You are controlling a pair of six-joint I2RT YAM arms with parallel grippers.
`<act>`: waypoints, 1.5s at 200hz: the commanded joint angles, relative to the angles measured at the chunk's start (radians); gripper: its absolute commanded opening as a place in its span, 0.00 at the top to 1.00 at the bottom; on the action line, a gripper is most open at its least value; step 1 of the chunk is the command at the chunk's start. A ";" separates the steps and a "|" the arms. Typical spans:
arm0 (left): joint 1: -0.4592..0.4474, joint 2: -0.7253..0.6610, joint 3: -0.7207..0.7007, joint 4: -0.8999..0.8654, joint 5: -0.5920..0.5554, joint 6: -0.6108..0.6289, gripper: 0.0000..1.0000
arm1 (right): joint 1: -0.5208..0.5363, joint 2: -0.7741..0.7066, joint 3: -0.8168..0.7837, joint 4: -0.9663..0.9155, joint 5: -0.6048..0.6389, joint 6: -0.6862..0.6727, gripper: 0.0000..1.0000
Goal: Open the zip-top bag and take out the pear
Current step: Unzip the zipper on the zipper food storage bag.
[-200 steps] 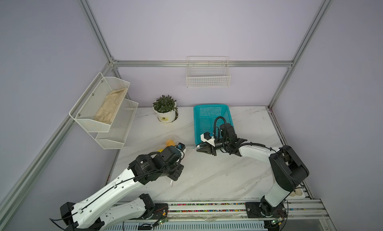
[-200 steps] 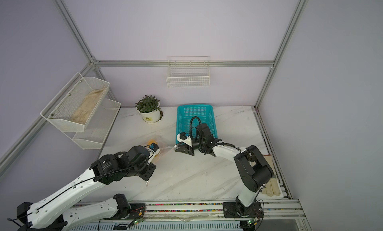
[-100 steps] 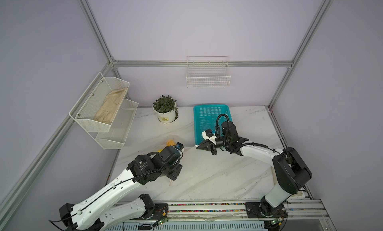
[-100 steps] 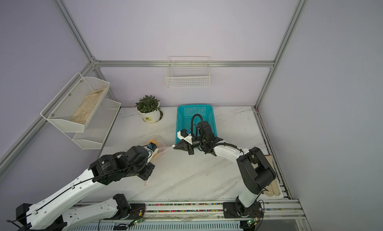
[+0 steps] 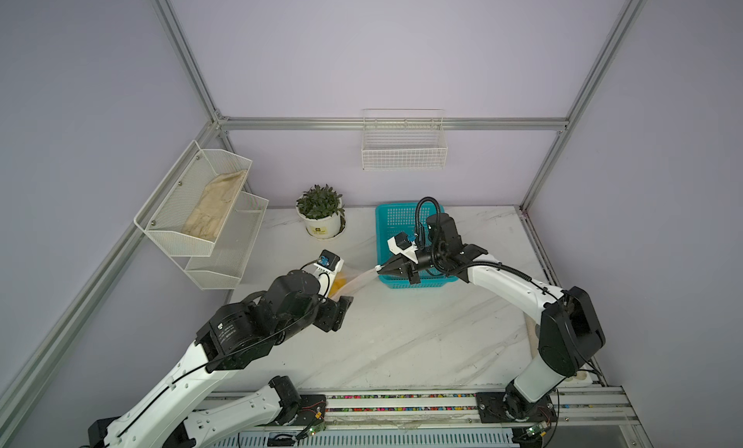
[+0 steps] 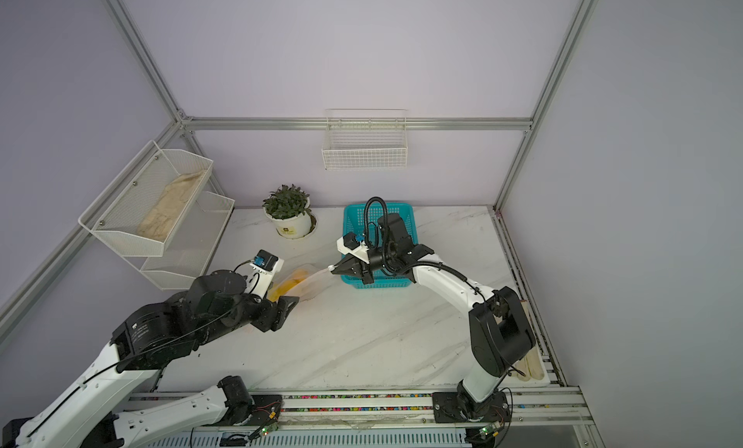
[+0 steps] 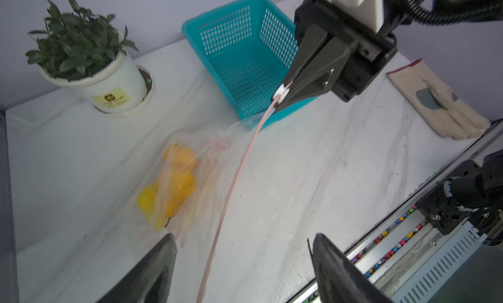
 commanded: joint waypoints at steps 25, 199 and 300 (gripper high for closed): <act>0.029 0.239 0.147 0.124 0.126 0.241 0.29 | 0.001 0.007 0.039 -0.231 -0.062 -0.173 1.00; 0.282 0.414 -0.012 0.286 0.699 0.448 0.65 | 0.001 -0.002 0.016 -0.173 -0.089 -0.119 1.00; 0.295 0.388 -0.051 0.249 0.652 0.480 0.89 | 0.001 -0.001 0.009 -0.173 -0.052 -0.121 1.00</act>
